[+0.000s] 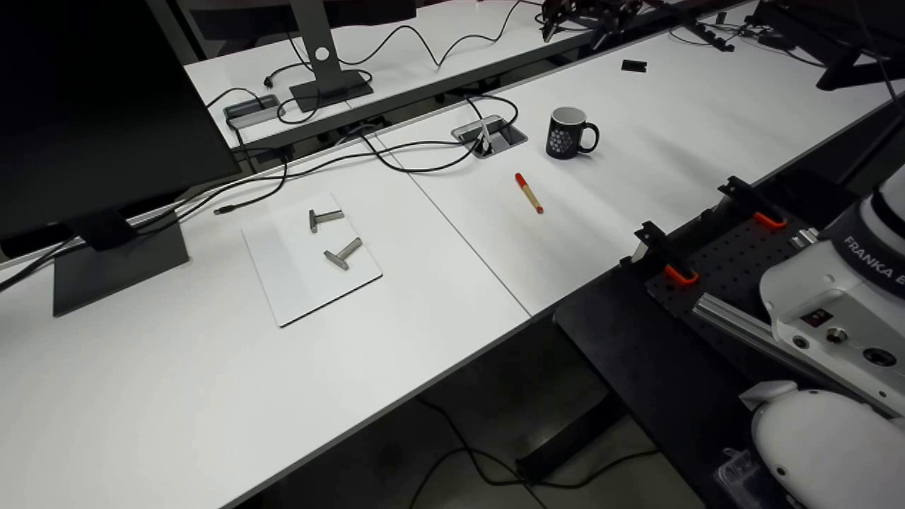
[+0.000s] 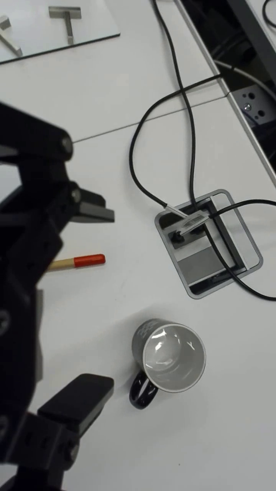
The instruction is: Put the pen in the mug
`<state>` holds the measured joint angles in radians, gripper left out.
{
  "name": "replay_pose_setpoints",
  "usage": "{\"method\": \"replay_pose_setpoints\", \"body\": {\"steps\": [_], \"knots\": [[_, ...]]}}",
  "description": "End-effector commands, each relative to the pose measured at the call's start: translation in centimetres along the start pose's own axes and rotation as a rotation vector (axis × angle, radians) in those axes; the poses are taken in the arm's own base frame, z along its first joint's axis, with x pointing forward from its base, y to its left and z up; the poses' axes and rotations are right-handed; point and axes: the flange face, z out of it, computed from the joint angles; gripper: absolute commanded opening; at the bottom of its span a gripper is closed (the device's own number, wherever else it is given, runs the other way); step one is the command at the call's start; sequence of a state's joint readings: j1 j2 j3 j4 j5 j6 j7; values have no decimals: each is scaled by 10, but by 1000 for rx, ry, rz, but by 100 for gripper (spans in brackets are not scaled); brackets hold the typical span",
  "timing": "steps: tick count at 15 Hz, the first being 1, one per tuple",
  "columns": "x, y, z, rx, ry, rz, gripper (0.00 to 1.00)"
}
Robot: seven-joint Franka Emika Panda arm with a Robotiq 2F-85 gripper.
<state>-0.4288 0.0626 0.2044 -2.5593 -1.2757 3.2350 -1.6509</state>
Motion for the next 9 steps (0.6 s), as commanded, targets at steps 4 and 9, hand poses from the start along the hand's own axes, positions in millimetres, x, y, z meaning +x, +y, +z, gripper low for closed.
{"method": "replay_pose_setpoints", "body": {"steps": [4,9], "knots": [[1,1,0,2,1,-2,100],[5,43,2,-136,7,-113,100]]}}
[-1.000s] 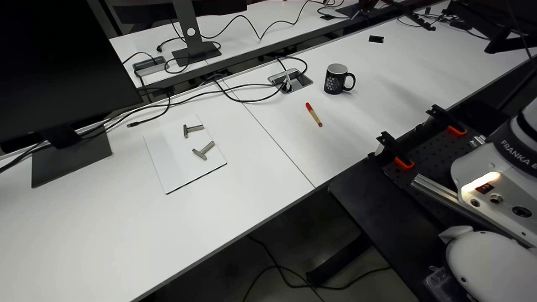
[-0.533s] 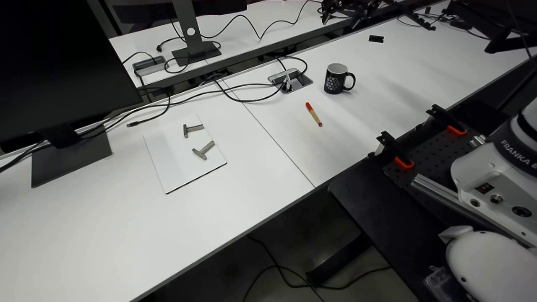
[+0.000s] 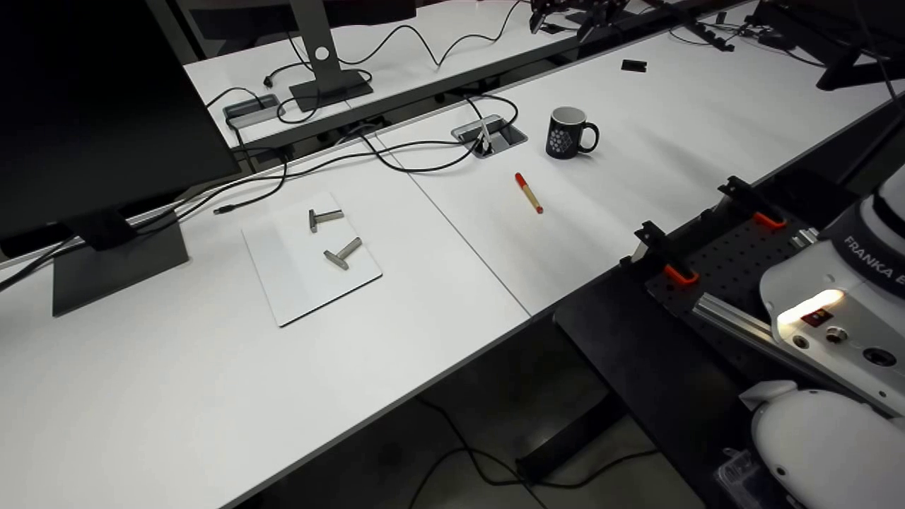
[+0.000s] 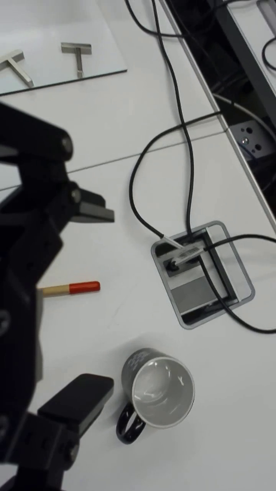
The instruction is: Put the pen in the mug
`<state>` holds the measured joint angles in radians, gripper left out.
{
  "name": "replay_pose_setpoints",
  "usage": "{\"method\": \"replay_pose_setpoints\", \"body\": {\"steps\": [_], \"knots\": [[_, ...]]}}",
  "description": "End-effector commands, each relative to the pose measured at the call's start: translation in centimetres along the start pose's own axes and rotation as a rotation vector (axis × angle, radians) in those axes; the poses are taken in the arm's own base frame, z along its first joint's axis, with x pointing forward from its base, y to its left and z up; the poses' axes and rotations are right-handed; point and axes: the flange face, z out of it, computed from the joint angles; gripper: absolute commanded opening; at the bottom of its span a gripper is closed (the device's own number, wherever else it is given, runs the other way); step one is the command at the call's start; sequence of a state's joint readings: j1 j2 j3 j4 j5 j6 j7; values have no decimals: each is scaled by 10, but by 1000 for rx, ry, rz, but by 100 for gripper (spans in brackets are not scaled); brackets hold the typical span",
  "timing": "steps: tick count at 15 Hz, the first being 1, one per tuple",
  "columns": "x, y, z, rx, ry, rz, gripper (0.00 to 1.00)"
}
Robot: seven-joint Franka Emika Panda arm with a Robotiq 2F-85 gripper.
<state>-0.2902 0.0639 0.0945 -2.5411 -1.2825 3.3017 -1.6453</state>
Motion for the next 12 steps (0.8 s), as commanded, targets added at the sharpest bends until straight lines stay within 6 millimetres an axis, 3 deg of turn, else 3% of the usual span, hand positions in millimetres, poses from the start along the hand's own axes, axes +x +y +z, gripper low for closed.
{"method": "replay_pose_setpoints", "body": {"steps": [1,5,9,10,12], "knots": [[16,30,17,-77,47,-126,100],[71,42,50,-66,176,-303,100],[121,29,83,5,300,-453,100],[109,35,68,-15,261,-371,100],[117,32,74,-10,285,-374,100]]}}
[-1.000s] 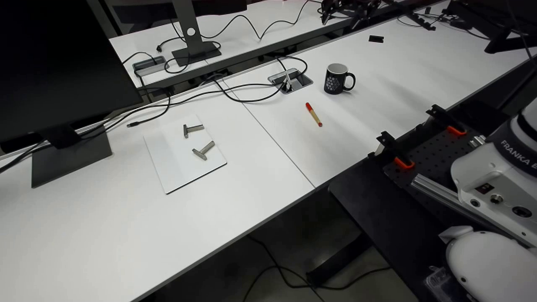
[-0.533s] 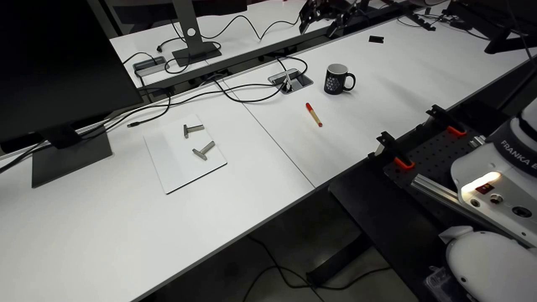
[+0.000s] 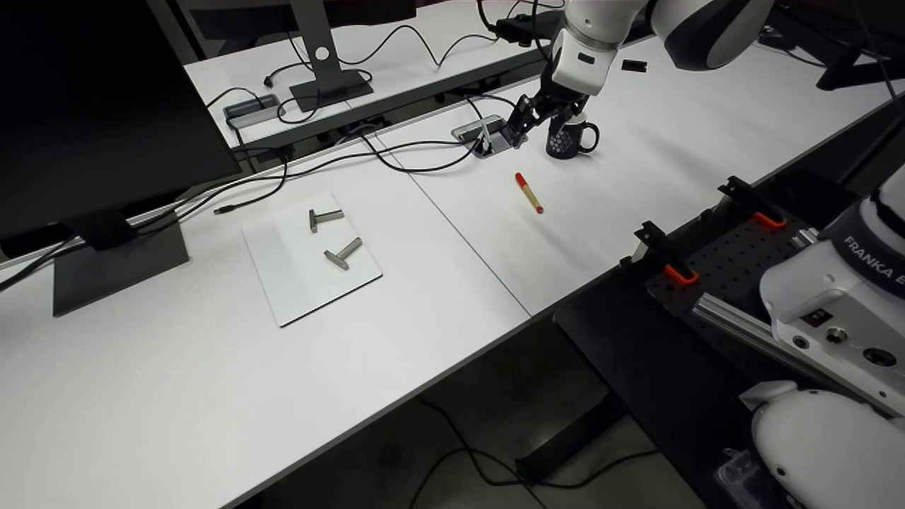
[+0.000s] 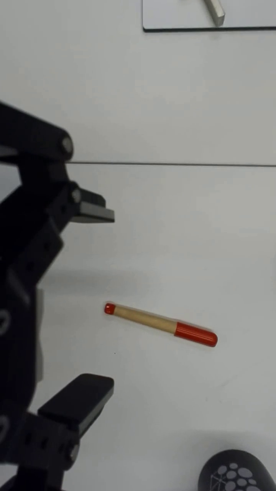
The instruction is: Put the pen in the mug
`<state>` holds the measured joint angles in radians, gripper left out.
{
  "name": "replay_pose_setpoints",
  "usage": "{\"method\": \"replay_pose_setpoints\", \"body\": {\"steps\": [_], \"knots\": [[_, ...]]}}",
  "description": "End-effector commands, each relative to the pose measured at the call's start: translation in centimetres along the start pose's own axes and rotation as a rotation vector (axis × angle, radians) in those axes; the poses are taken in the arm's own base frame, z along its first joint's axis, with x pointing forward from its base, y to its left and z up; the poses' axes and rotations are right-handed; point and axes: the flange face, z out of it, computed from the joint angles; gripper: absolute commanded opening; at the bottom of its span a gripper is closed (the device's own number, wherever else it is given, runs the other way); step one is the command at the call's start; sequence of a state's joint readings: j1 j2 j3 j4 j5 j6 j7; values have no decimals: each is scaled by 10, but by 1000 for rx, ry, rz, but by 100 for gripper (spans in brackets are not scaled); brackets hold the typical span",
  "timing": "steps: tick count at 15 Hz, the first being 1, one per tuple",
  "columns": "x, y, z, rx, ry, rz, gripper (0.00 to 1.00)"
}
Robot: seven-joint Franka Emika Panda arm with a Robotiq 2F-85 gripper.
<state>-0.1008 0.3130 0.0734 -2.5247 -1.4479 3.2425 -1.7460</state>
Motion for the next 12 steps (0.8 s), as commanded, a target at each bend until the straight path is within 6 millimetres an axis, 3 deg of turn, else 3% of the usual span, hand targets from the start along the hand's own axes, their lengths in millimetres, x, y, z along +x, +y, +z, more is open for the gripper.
{"method": "replay_pose_setpoints", "body": {"steps": [1,5,9,12], "knots": [[-1,0,0,1,-4,1,100],[-7,5,4,28,-10,-27,100],[-15,11,27,77,6,-59,100],[-14,12,57,26,46,-78,100]]}}
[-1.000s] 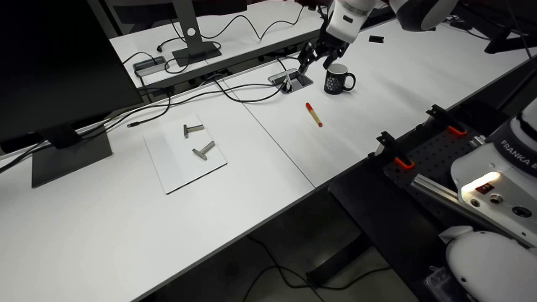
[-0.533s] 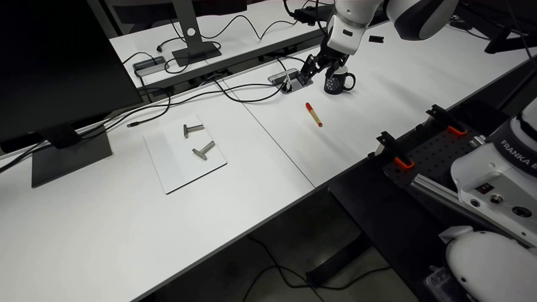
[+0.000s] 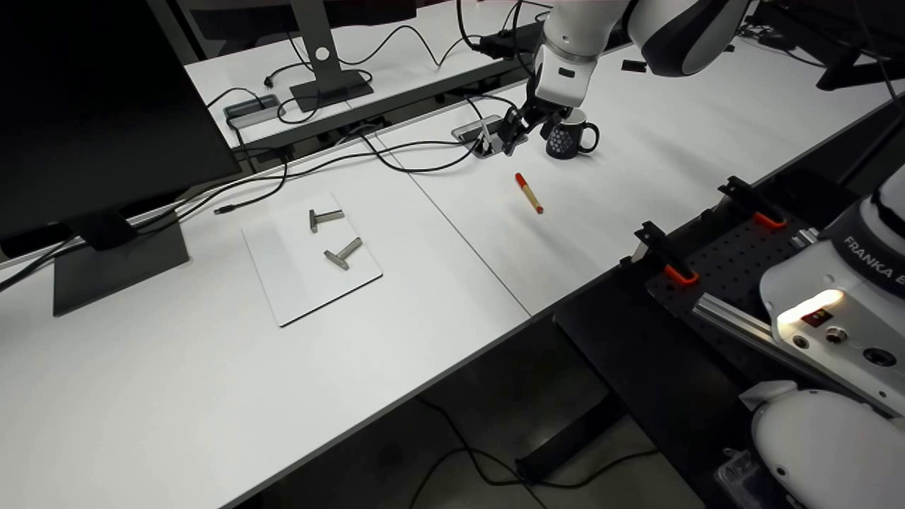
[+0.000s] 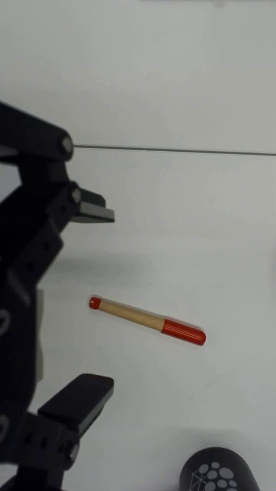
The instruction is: Put the pen in the mug
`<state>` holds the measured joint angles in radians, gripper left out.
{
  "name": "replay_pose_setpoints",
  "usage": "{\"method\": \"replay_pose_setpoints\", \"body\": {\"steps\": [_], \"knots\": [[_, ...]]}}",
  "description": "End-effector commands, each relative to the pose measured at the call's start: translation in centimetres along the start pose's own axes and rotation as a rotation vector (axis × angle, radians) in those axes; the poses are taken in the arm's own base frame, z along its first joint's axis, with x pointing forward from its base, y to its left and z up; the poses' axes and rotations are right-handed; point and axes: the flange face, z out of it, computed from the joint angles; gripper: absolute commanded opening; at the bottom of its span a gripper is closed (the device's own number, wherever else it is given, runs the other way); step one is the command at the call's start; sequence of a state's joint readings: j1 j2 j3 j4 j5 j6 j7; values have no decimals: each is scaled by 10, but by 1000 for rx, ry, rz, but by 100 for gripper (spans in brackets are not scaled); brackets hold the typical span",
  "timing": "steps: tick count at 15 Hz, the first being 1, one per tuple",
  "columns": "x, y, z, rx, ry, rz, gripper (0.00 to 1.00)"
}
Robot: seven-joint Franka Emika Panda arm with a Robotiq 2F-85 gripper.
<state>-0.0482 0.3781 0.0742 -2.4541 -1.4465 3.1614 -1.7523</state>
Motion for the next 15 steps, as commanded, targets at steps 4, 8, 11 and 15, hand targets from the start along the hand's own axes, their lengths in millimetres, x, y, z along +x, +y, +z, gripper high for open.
{"method": "replay_pose_setpoints", "body": {"steps": [4,8,11,15], "knots": [[5,2,36,-18,55,-6,100],[4,2,35,-18,50,-6,100],[3,3,42,-3,63,22,100],[-2,-3,81,-23,107,73,100]]}}
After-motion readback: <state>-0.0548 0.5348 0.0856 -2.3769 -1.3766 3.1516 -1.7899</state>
